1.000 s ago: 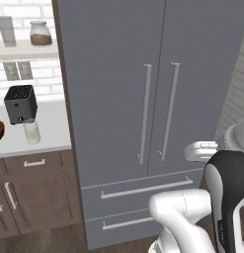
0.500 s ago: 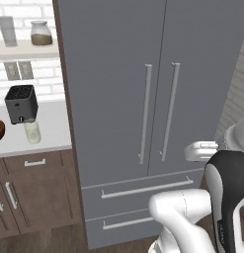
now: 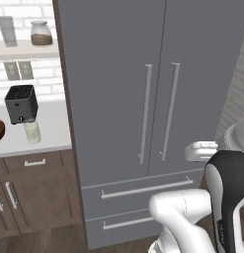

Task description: Grab a lemon wedge from the fridge and one ice cube from the ice bowl, and put them in the glass of lemonade.

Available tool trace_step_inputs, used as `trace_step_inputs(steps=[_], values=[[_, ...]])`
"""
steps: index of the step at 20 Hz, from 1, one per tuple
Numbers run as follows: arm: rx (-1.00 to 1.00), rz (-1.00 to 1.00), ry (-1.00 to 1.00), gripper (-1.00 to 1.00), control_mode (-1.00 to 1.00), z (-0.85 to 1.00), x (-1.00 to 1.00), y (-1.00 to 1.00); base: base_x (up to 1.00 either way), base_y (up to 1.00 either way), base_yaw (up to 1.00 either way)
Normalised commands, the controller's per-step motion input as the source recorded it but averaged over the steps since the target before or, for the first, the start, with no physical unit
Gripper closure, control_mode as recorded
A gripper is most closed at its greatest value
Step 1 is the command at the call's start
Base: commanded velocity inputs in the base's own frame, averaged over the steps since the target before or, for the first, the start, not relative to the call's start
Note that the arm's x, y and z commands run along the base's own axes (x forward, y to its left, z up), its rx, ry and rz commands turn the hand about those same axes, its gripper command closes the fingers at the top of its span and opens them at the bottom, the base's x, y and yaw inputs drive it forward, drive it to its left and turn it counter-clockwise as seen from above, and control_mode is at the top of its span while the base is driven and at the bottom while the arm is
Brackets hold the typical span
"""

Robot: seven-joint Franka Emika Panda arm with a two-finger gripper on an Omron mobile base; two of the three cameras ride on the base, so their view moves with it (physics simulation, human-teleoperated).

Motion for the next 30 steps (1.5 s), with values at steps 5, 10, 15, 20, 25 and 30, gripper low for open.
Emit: trace_step_inputs(steps=[5,10,15,20,25,30], values=[[0.00,0.00,0.00,-1.00,-1.00,0.00,0.02,0.00,0.00,0.00,0.00],[0.00,0.00,0.00,-1.00,-1.00,0.00,0.02,-0.01,0.00,0.00,0.00],[0.00,0.01,-0.22,-1.00,-1.00,0.01,0.30,-0.03,0.00,0.00,0.00],[-0.05,0.15,-0.48,-1.00,-1.00,0.23,0.38,0.14,0.00,0.00,0.00],[-0.04,0.11,-0.20,-1.00,-1.00,0.23,0.83,0.53,0.00,0.00,0.00],[-0.01,0.01,0.00,-1.00,-1.00,0.24,0.59,0.20,0.00,0.00,0.00]])
